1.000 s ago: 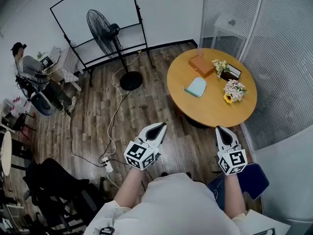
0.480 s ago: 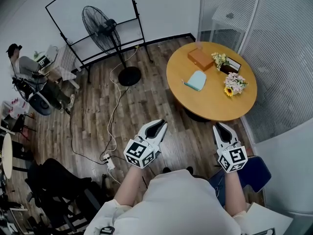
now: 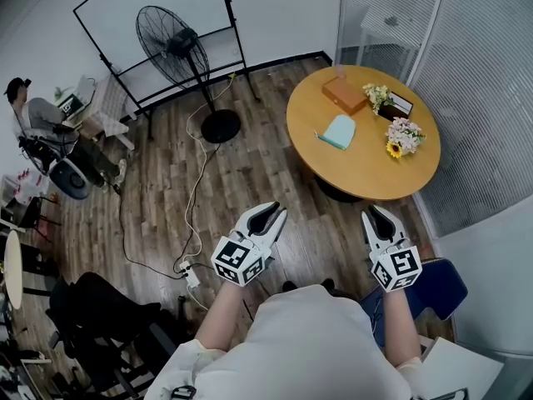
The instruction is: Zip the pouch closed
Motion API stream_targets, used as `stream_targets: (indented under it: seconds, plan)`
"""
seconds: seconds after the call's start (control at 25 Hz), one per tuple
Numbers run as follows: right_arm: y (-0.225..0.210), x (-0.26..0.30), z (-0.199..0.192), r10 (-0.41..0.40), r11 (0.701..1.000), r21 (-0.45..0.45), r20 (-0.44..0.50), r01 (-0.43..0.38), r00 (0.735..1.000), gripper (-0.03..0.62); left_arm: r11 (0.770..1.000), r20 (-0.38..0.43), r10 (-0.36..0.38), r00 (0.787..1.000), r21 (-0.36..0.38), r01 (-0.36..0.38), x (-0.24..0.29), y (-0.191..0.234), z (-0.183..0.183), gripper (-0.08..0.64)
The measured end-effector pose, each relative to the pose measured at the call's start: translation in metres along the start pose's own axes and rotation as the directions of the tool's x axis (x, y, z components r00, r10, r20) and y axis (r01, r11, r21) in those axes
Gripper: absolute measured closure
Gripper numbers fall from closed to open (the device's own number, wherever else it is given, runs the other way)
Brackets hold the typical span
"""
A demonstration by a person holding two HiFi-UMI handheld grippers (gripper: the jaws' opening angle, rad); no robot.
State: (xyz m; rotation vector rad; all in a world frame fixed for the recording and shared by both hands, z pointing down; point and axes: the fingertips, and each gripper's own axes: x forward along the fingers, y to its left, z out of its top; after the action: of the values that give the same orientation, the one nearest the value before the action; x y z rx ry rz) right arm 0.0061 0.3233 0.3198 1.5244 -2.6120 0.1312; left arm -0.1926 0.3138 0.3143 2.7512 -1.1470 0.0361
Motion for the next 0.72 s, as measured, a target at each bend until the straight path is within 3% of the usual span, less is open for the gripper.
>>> stream_targets:
  seconds: [0.4, 0.72]
  plan:
    - [0.026, 0.009, -0.013, -0.024, 1.000, 0.010, -0.019, 0.025, 1.000, 0.528, 0.999, -0.017, -0.033, 0.999, -0.016, 0.033, -0.017, 0.014, -0.016, 0.485]
    - [0.020, 0.020, -0.023, -0.041, 0.999, 0.027, -0.040, 0.042, 0.998, 0.528, 0.999, -0.036, -0.040, 0.999, -0.034, 0.039, -0.007, 0.028, -0.024, 0.482]
